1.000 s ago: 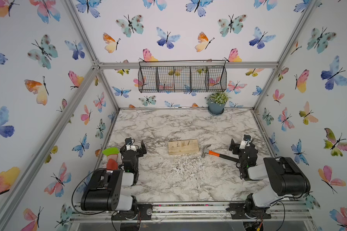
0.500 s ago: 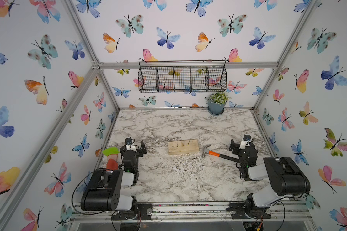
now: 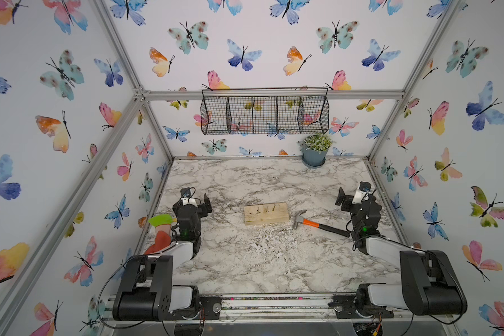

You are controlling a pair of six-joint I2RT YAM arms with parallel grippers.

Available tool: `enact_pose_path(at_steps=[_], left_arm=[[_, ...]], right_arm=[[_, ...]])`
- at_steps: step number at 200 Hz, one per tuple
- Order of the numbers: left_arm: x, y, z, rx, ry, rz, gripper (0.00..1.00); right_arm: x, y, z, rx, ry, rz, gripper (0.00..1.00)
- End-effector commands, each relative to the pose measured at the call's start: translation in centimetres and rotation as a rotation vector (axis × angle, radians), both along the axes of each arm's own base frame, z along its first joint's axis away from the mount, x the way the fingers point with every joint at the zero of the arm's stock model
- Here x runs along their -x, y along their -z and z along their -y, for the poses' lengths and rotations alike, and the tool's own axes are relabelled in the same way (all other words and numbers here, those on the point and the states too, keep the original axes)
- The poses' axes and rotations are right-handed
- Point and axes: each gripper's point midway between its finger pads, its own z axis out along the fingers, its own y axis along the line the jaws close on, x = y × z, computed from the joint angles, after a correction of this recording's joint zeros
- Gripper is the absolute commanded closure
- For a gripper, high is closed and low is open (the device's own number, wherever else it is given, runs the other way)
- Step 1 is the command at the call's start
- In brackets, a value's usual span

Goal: Use a claw hammer to pull out a nail
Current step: Pick up the hammer at the center of the board.

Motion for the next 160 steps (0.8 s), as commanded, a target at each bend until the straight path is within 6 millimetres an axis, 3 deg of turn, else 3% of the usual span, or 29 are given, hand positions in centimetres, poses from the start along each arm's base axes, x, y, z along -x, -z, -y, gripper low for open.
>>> enact_pose_path(at_steps=[1, 6, 16, 22, 31, 45, 66, 88, 160], left_arm=[[-0.7, -0.8, -0.6, 0.116, -0.045, -0.136, 0.02], [-1.1, -1.2, -0.4, 0.173, -0.030, -0.155, 0.02], [-1.8, -2.0, 0.7, 0.307, 0.045, -0.191, 0.01], [-2.1, -2.3, 1.7, 0.382, 0.111, -0.217, 0.02], [-2.3, -3.0, 3.7, 0.494, 0.242, -0.238, 0.02], [-2.1, -3.7, 5.9, 0.580, 0.358, -0.255, 0.01], [-0.8, -5.1, 8.6, 0.602, 0.446, -0.256, 0.02], [0.9, -5.4, 11.1, 0.593, 0.500, -0.323, 0.03], [8.3, -1.0, 20.6, 0.577, 0.708, -0.515, 0.08]], right_arm=[[-0.2, -1.3, -1.2, -0.152, -0.046, -0.083, 0.02], [-0.4, -2.3, -0.9, -0.215, -0.015, -0.099, 0.02], [-0.6, -2.5, -0.5, -0.347, 0.043, -0.188, 0.02], [-1.0, -2.9, -1.3, -0.376, 0.006, -0.223, 0.00], [-1.1, -3.4, -3.1, -0.409, -0.088, -0.273, 0.13], [-0.3, -4.7, -6.5, -0.461, -0.288, -0.273, 0.18], [0.9, -4.9, -8.4, -0.508, -0.385, -0.338, 0.21], [1.3, -2.0, -9.0, -0.493, -0.389, -0.523, 0.27], [3.7, 11.1, -9.4, -0.442, -0.305, -0.951, 0.27]])
